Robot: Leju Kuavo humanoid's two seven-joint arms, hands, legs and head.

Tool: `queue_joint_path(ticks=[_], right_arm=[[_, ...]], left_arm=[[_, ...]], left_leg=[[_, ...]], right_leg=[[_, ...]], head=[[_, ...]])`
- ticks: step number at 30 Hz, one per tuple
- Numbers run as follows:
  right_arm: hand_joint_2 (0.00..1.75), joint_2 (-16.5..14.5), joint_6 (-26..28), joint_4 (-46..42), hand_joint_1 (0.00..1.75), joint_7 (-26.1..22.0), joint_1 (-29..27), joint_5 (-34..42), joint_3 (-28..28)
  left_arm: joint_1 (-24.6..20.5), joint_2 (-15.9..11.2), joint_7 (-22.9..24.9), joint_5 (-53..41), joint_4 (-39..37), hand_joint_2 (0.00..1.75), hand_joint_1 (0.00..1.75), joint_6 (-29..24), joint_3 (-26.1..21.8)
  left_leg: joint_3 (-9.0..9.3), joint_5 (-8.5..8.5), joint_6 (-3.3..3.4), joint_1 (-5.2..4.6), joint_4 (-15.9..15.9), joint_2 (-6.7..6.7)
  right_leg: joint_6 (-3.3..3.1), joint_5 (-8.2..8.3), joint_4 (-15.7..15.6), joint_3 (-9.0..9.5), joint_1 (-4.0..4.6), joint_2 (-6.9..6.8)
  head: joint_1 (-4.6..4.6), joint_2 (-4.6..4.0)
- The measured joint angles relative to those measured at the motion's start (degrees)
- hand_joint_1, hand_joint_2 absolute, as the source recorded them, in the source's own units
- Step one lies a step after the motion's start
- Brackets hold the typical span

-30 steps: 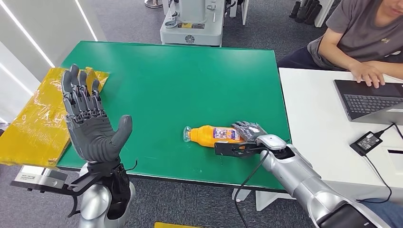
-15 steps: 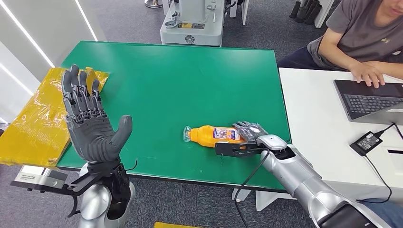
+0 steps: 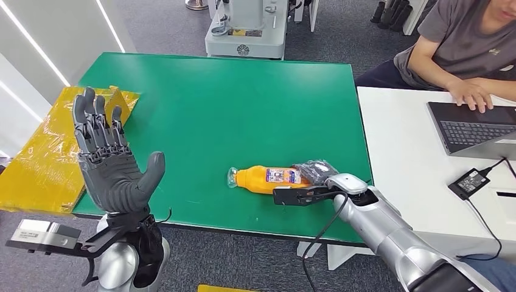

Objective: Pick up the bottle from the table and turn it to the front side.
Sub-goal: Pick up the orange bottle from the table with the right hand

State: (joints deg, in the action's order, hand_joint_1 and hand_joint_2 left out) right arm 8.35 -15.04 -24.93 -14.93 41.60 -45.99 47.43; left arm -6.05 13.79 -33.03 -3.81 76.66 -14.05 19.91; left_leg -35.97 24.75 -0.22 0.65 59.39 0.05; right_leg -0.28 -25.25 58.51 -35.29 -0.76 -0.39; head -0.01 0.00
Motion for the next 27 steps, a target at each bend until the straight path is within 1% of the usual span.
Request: queue_joint_path(ticks=[5, 16, 19, 21, 23, 27], right_arm=[[1.75, -0.27, 0.12, -0.14, 1.75, -0.82, -0.04, 0.37, 0.61], [1.75, -0.37, 0.23, -0.22, 1.75, -0.88, -0.01, 0.40, 1.09], [1.75, -0.48, 1.56, -0.27, 1.75, -1.14, -0.07, 0.45, 1.16], [1.75, -0.71, 4.70, -0.60, 1.75, -1.51, -0.23, 0.71, 1.09], [1.75, -1.22, 10.04, -1.29, 1.75, -1.35, -0.49, 0.99, 0.69], [1.75, -3.62, 24.69, -3.86, 1.75, -0.33, -1.40, 2.82, -2.51]], left_arm=[[0.04, -0.02, -0.08, -0.03, 0.03, 1.75, 0.00, 0.48, 0.00], [0.08, -0.05, -0.08, -0.04, 0.14, 1.75, 0.00, 0.48, 0.00], [0.24, -0.08, -0.25, -0.20, 0.17, 1.75, 0.00, 0.54, -0.01], [0.64, -0.11, -0.60, -0.39, 0.36, 1.75, 0.00, 0.59, -0.04], [1.26, -0.16, -1.07, -0.66, 0.77, 1.75, 0.00, 0.56, -0.11], [2.36, -0.20, -1.91, -1.10, 1.95, 1.75, 0.00, 0.35, -0.54]], left_leg=[[-0.01, 0.00, 0.00, 0.00, 0.00, -0.01], [-0.01, 0.00, 0.00, 0.00, 0.00, -0.01], [-0.02, 0.00, 0.00, 0.00, 0.00, -0.01], [-0.03, 0.00, 0.00, 0.00, 0.00, 0.00], [-0.04, 0.00, 0.00, 0.00, 0.00, 0.00], [-0.07, 0.00, 0.00, 0.02, -0.01, 0.00]], right_leg=[[0.00, 0.00, 0.01, 0.00, 0.00, -0.01], [0.00, 0.00, 0.00, 0.00, 0.00, -0.02], [0.00, 0.00, 0.02, 0.00, 0.00, -0.02], [0.00, 0.00, 0.03, -0.01, 0.00, -0.01], [0.00, 0.00, 0.03, -0.02, 0.00, 0.00], [-0.01, -0.01, 0.04, -0.07, 0.02, 0.00]], head=[[0.01, 0.00], [0.01, 0.00], [0.01, 0.00], [0.01, 0.00], [0.01, 0.00], [0.00, 0.00]])
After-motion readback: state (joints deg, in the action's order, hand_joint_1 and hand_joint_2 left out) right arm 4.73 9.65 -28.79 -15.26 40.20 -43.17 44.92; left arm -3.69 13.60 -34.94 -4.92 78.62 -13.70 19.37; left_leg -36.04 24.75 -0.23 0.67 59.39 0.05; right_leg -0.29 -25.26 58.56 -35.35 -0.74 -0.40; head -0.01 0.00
